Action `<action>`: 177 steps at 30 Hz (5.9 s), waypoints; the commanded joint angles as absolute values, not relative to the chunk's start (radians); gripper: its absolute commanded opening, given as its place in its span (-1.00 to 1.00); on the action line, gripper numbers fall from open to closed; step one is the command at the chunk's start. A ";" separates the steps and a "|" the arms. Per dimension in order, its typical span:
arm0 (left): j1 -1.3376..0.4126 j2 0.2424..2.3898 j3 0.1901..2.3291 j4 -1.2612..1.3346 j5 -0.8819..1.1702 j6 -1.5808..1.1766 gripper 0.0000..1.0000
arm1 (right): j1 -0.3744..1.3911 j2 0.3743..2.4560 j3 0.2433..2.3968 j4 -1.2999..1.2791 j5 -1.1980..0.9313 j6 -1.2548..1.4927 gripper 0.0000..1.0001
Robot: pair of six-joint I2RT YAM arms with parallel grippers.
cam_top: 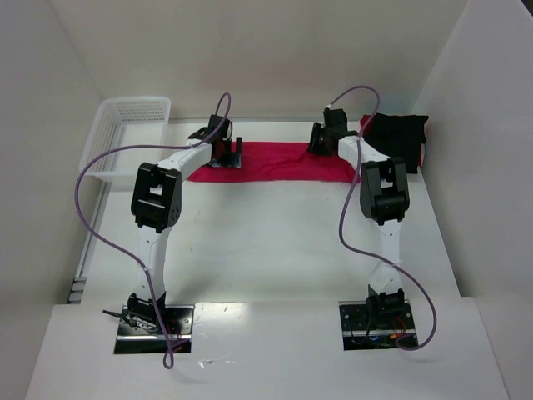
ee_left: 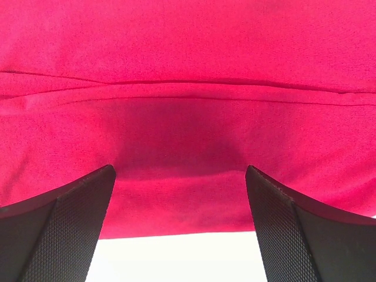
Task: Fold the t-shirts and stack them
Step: Fold the other side of the tshirt into a rectangle
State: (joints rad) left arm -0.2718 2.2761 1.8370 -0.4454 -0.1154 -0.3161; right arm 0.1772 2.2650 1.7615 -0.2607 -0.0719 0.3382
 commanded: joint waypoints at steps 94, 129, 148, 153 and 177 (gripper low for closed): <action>-0.230 2.263 1.824 -0.449 -0.086 -0.287 0.98 | 0.153 2.310 2.019 -0.293 0.058 0.252 0.48; -0.230 2.272 1.852 -0.459 -0.077 -0.287 0.98 | 0.107 2.427 2.017 -0.351 -0.023 0.146 0.01; -0.230 2.281 1.871 -0.468 -0.077 -0.287 0.98 | 0.058 2.368 1.997 -0.342 0.055 0.156 -0.85; -0.230 2.290 1.871 -0.468 -0.077 -0.287 0.98 | 0.040 2.341 1.988 -0.342 0.066 0.156 -0.85; -0.230 2.445 2.115 -0.540 -0.276 -0.295 0.98 | 0.040 2.286 1.901 -0.304 -0.081 0.169 -0.77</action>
